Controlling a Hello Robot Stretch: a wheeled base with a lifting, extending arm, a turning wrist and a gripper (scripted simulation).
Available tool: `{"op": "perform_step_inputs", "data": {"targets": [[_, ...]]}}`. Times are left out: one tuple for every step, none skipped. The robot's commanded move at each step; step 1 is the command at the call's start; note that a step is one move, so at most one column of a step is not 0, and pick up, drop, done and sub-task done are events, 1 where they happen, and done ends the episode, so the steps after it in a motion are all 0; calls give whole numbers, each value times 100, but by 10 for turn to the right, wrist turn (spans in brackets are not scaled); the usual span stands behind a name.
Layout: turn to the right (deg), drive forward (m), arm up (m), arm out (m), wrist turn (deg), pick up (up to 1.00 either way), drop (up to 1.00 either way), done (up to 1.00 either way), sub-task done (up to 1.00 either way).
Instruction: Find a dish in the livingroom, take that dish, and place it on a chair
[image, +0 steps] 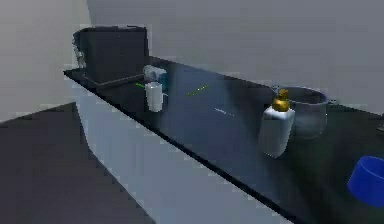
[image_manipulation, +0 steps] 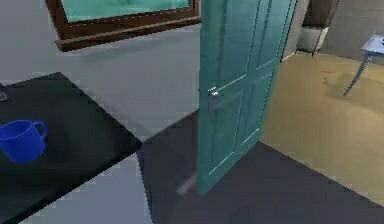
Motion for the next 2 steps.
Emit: {"op": "perform_step_inputs", "data": {"targets": [[-450,0,0,0,0,0,0,0,0],[-450,0,0,0,0,0,0,0,0]]}}
